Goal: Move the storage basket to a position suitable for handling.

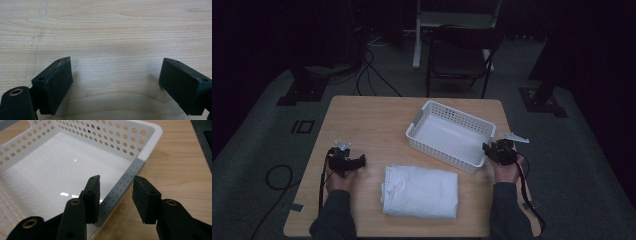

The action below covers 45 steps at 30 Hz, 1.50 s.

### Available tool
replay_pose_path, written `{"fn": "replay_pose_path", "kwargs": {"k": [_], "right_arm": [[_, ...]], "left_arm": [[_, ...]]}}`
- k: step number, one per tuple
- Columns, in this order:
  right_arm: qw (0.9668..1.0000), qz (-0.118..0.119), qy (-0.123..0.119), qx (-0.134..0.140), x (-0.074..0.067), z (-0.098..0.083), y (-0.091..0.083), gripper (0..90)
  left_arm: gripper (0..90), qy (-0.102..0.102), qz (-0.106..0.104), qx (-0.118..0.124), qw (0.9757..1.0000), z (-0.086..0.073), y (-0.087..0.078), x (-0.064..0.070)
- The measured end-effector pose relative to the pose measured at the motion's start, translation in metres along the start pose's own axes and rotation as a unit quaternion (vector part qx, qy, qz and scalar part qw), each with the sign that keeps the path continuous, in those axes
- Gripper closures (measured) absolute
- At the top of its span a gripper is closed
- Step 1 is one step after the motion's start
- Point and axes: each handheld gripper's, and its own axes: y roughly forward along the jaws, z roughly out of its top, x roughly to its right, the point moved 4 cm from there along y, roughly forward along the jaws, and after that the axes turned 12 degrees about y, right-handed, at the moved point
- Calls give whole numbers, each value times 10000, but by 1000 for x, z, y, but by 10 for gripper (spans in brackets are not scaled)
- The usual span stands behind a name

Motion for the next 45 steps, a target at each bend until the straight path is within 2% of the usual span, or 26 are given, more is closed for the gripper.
{"fn": "replay_pose_path", "kwargs": {"k": [11,14,26,33,42,45], "right_arm": [[9998,132,-107,-44,-16,5,13,615],[9995,159,-237,-101,-27,8,20,627],[9977,389,-488,-282,-59,20,47,662],[9960,549,-625,-332,-66,24,56,677],[9957,567,-627,-367,-75,26,62,696],[9966,595,-456,-341,-77,25,64,704]], "left_arm": [[110,0,-1,-2,10000,0,0,0],[112,-4,3,-2,10000,0,0,0],[139,27,-29,43,10000,1,1,1],[140,71,-66,48,9999,1,0,3],[141,70,-63,53,9999,1,0,3],[142,73,-61,50,9999,1,0,3]]}}
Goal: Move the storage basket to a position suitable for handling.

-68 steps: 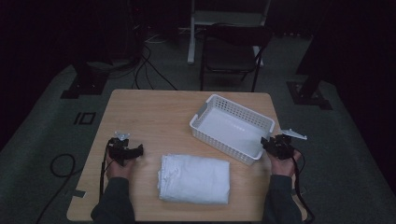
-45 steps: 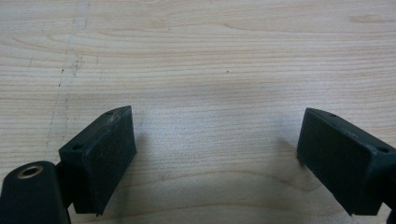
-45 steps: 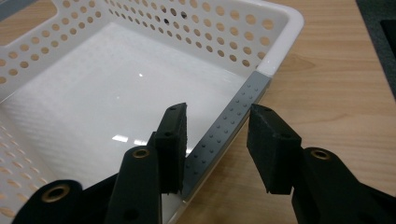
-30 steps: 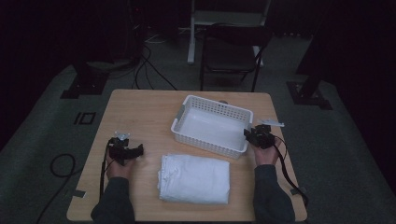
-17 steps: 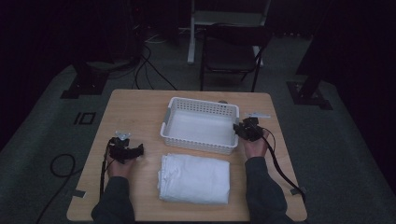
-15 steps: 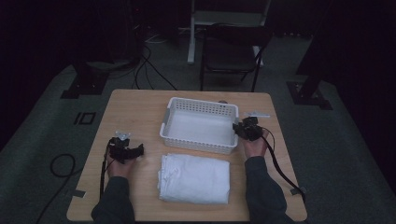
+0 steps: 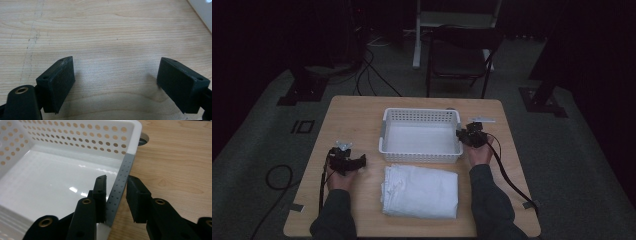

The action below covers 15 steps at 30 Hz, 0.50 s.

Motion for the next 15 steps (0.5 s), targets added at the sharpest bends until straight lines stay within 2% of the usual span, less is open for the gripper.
{"fn": "replay_pose_path", "kwargs": {"k": [3,6,10,11,13,14,15], "right_arm": [[10000,35,64,15,-2,-1,0,704],[10000,30,12,-8,-4,-1,2,699],[10000,55,-47,-17,-6,0,2,640],[10000,39,-44,70,-6,2,-3,607],[9999,29,-37,100,-5,2,-6,597],[9998,1,-77,157,-4,1,-13,582],[9998,-14,-80,171,-3,1,-16,578]], "left_arm": [[143,-3,3,-2,10000,0,0,0],[146,-15,9,7,10000,0,0,1],[167,12,-13,11,10000,0,-2,2],[216,37,-37,9,10000,0,-3,2],[242,57,-65,-12,10000,0,-4,4],[302,60,-79,-22,9999,0,-6,5],[325,71,-88,-29,9999,0,-7,5]]}}
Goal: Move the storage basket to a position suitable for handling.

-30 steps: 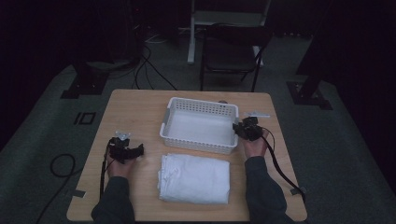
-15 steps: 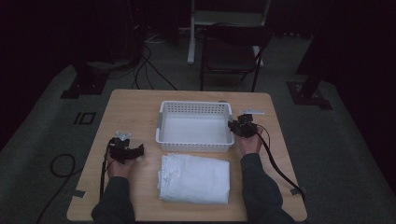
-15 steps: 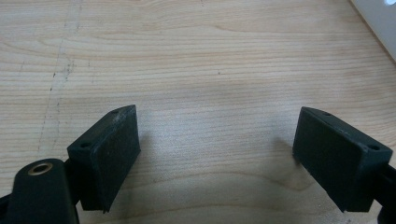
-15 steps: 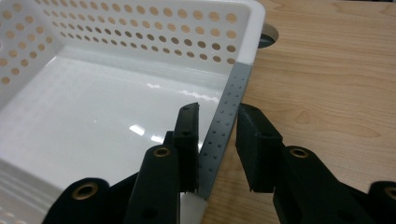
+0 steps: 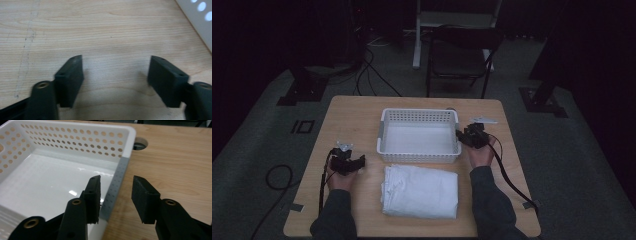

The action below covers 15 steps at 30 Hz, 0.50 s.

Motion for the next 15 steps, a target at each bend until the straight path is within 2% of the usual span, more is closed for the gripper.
{"fn": "replay_pose_path", "kwargs": {"k": [3,5,7,10,15], "right_arm": [[10000,-12,-12,66,3,-1,-9,550],[9999,-52,43,75,6,-3,-19,520],[10000,-37,-5,29,7,-6,-24,495],[10000,20,-52,-23,6,-11,-30,443],[9998,68,-191,-60,1,-18,-38,378]], "left_arm": [[345,33,-24,-11,10000,0,-2,2],[345,-22,-77,1,10000,0,-3,3],[344,-48,-126,58,9999,1,-6,4],[333,-48,-163,142,9998,2,-9,4],[312,-84,-196,90,9997,1,-9,4]]}}
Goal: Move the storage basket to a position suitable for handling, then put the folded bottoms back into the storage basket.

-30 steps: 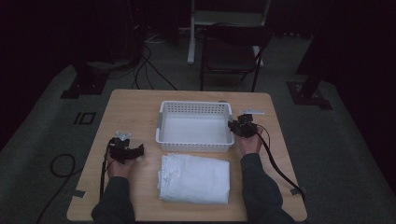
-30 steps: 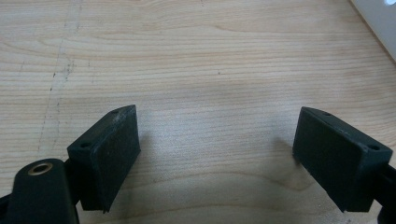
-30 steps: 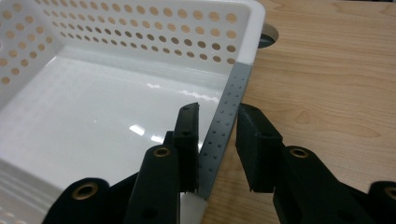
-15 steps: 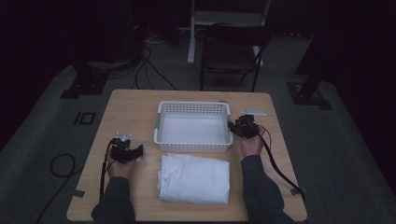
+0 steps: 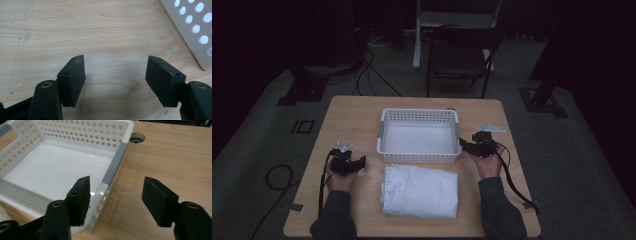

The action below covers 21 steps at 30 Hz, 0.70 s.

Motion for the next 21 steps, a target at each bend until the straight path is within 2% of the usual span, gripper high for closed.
{"fn": "replay_pose_path", "kwargs": {"k": [7,15,21], "right_arm": [[9999,-16,-159,27,-11,-10,-12,287],[9996,128,-256,-17,-15,-28,-23,259],[9996,136,-229,-72,-11,-45,-26,258]], "left_arm": [[276,-63,-82,-13,9999,0,-4,0],[246,-177,-201,464,9986,10,-31,8],[225,-88,-323,629,9975,16,-43,21]]}}
